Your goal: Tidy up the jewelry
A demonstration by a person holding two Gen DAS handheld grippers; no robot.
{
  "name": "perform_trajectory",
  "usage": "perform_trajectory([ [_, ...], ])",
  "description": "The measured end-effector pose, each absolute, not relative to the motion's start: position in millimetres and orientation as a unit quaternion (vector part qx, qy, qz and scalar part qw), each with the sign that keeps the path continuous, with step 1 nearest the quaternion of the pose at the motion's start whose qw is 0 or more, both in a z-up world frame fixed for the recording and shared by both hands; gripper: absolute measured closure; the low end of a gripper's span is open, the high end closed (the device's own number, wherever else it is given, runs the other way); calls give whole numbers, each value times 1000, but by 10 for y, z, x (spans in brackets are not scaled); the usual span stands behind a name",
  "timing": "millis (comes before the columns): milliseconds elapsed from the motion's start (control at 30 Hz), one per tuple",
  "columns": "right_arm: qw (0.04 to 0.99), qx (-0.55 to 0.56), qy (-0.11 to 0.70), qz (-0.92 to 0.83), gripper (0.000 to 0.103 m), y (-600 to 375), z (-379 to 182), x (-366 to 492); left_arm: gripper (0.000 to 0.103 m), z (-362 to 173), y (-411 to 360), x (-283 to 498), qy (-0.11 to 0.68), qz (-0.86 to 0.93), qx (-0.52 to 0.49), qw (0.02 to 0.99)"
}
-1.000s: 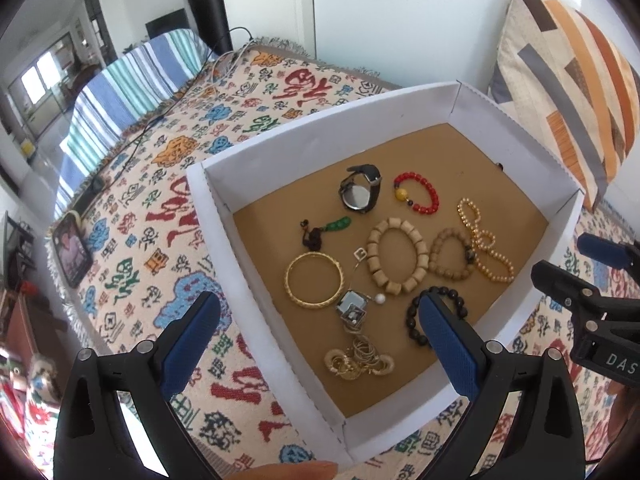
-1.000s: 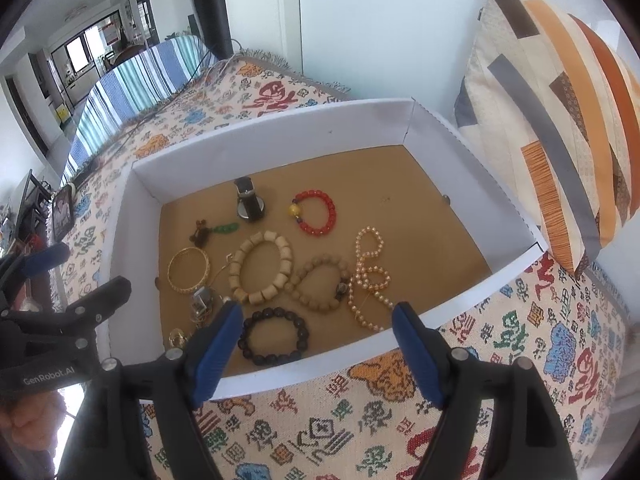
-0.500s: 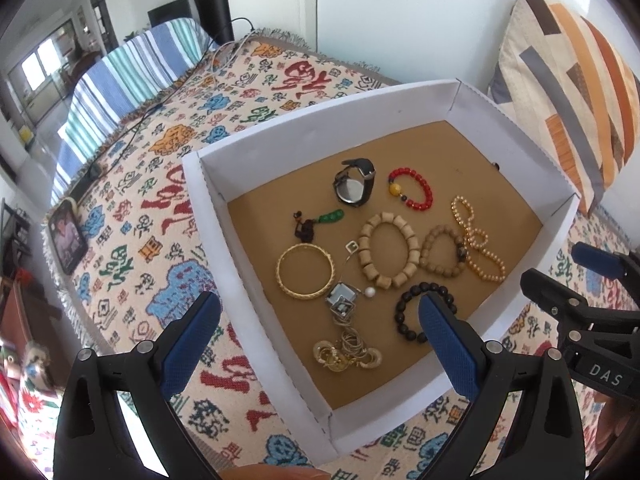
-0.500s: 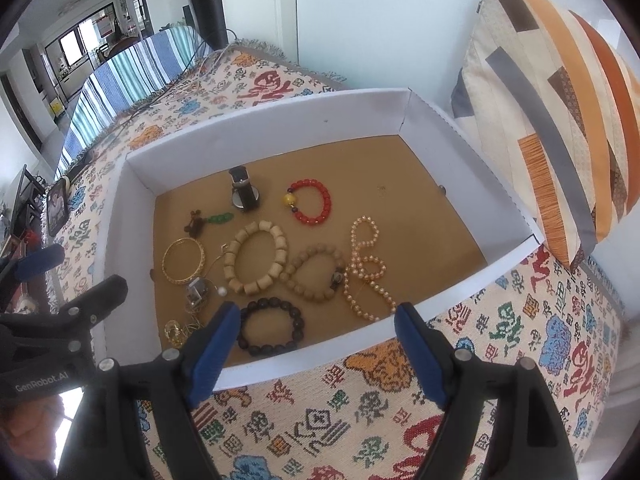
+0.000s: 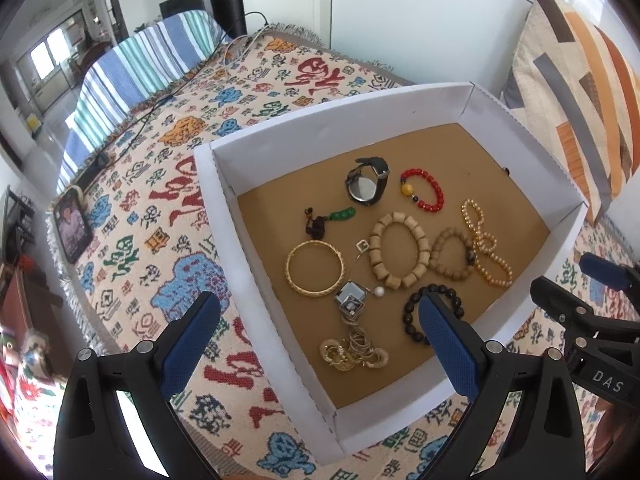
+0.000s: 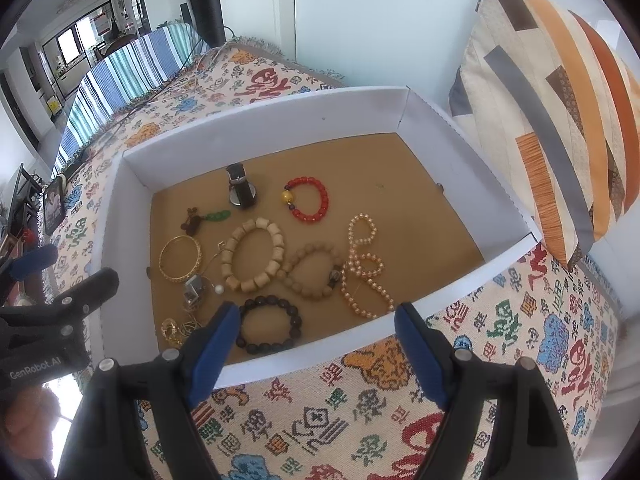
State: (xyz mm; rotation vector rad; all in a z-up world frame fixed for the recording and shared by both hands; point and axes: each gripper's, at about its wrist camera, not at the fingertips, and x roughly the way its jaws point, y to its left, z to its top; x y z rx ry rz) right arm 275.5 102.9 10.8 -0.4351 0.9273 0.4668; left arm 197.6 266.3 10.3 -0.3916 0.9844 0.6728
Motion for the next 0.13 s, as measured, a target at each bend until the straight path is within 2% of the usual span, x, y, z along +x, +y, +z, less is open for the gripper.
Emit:
perform_trajectory([
  [133, 846, -205, 439, 223, 22, 1025, 111, 2753, 3, 117, 2634, 1967, 458, 320, -176, 811],
])
